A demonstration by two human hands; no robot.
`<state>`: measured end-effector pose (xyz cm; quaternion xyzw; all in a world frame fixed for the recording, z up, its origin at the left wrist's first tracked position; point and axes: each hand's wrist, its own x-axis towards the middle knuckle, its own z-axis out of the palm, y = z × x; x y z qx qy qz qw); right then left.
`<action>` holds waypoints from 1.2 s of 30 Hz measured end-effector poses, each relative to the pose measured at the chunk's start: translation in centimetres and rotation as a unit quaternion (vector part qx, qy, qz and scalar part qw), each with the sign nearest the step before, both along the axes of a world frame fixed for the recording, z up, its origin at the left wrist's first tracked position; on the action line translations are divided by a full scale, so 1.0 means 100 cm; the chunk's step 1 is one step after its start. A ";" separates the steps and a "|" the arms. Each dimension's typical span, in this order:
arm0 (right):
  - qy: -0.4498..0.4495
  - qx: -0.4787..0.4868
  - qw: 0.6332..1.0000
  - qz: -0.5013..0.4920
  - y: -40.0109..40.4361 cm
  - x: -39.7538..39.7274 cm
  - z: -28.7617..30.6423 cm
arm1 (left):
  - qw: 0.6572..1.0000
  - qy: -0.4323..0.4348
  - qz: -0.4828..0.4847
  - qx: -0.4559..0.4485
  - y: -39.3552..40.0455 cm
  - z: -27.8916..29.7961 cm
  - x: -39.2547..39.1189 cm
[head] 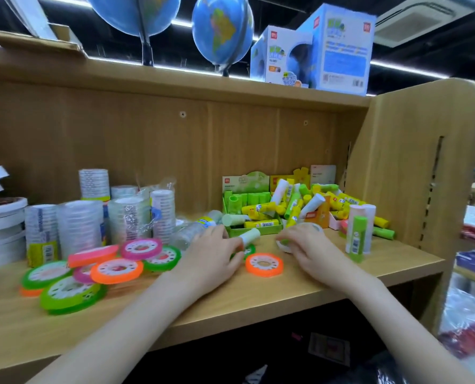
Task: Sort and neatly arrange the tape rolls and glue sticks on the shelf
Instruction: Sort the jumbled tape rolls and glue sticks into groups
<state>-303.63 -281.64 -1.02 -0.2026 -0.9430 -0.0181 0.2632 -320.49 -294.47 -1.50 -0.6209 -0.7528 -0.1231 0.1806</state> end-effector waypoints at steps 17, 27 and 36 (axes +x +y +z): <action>0.114 -0.084 0.990 -0.024 0.014 0.003 0.013 | 0.993 0.025 -0.031 0.112 -0.023 -0.010 0.001; 0.361 -0.245 0.899 0.034 0.023 -0.005 0.016 | 0.993 0.011 -0.042 0.108 -0.025 -0.010 0.003; 0.352 -0.260 0.896 0.068 0.005 0.001 0.034 | 0.995 0.015 -0.039 0.095 -0.028 -0.011 0.001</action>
